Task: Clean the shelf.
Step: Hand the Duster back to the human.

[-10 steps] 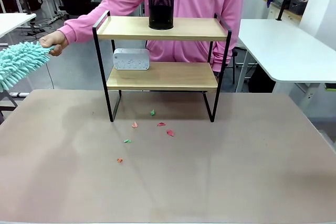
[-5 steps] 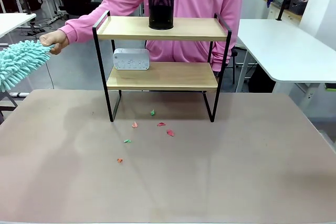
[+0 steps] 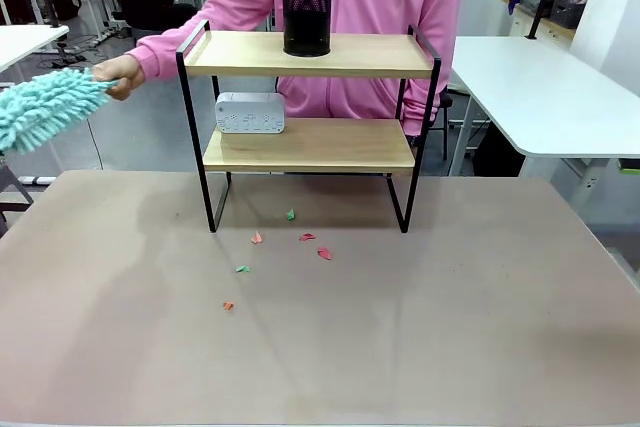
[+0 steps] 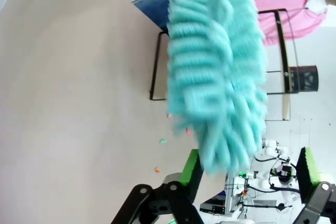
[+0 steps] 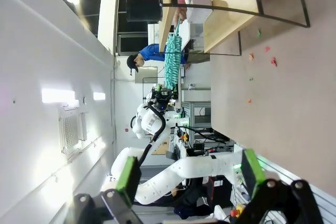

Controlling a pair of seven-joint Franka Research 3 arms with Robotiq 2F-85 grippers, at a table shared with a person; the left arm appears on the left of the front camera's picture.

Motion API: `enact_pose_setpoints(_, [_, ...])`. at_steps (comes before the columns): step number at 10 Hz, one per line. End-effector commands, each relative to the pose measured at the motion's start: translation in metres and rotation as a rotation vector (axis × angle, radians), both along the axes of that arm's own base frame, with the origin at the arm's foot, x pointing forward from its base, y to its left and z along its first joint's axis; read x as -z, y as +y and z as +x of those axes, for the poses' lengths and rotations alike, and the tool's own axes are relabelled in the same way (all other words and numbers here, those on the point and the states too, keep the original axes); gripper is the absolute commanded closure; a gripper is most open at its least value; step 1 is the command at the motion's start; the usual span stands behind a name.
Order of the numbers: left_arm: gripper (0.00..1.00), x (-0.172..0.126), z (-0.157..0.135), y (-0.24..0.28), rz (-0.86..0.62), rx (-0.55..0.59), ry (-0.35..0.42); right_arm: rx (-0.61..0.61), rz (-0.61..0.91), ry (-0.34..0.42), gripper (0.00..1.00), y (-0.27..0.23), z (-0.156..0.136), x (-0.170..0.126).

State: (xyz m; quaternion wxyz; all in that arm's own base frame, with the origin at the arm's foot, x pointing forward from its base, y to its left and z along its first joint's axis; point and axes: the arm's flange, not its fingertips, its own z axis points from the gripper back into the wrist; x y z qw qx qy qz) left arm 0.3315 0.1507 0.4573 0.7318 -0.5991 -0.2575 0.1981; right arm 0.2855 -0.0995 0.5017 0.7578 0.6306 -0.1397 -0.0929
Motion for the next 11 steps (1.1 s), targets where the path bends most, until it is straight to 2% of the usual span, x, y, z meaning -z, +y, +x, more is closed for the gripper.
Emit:
enact_pose_setpoints(1, [0.0,-0.007,-0.03,-0.029,-0.027,0.071,-0.009,-0.009,-0.009,-0.017,0.0,-0.005,0.001,-0.002])
enact_pose_setpoints(4, [0.0,-0.001,-0.04,-0.081,-0.034,0.285,0.034,-0.009,-0.009,-0.017,0.0,-0.005,0.001,-0.002])
enact_pose_setpoints(6, [0.0,0.03,-0.037,-0.129,-0.002,0.478,0.138,-0.009,-0.009,-0.017,0.0,-0.005,0.001,-0.002])
enact_pose_setpoints(8, [0.0,0.057,-0.042,-0.158,-0.015,0.589,0.164,-0.009,-0.009,-0.017,0.0,-0.005,0.001,-0.002])
enact_pose_setpoints(9, [0.0,0.01,0.005,-0.112,-0.024,0.48,0.125,-0.009,-0.009,-0.017,0.0,-0.005,0.001,-0.002])
enact_pose_setpoints(11, [0.0,0.01,0.005,-0.112,-0.024,0.48,0.125,-0.009,-0.009,-0.017,0.0,-0.005,0.001,-0.002])
